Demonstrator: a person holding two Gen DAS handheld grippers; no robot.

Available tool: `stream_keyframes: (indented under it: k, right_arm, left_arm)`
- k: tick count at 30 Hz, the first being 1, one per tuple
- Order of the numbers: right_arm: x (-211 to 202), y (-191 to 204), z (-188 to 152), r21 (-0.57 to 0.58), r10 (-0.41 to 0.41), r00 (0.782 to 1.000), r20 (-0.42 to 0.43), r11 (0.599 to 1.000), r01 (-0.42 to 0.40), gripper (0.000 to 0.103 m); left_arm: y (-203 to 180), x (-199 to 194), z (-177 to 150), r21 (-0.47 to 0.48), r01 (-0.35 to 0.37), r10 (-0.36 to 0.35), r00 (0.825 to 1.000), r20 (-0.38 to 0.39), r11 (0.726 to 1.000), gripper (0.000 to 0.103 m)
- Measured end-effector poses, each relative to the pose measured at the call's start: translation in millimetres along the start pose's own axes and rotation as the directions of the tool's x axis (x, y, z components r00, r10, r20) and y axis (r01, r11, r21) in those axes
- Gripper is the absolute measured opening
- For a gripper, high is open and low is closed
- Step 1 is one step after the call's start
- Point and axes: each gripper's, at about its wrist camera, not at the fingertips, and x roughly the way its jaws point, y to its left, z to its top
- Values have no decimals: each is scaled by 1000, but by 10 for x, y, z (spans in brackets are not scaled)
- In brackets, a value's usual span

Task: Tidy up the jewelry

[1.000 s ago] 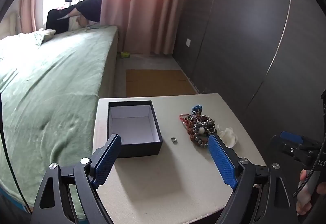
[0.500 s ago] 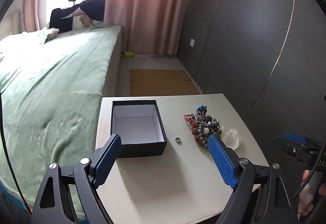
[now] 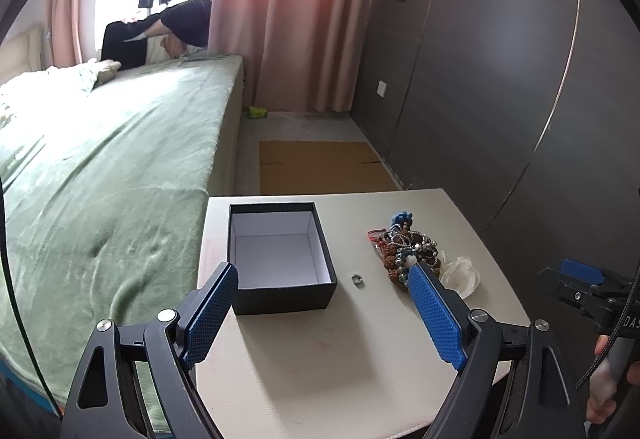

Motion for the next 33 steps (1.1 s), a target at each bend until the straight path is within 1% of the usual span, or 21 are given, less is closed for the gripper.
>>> stream_keyframes:
  k: [12,20,26,33]
  right_arm:
    - [-16,9,11,-6,-12,1000,17,1000,12,103]
    - [-25,45,6,-33,-34,999,22,999,35,103]
    - [-35,18,5,-29,-50,998,34,998,51,103]
    - [-38,38,-5,-32,-50,998,32,998,51,103]
  left_arm:
    - [-49,-17,53,6,-5,5,1000,19,1000,87]
    - [-75,-5,64,5,7,-7,1000,12,1000,87]
    - [-83,15,72,0,14,-14,1000,11,1000,87]
    - [-58,15,73,-11,24,-24,1000,10,1000,87]
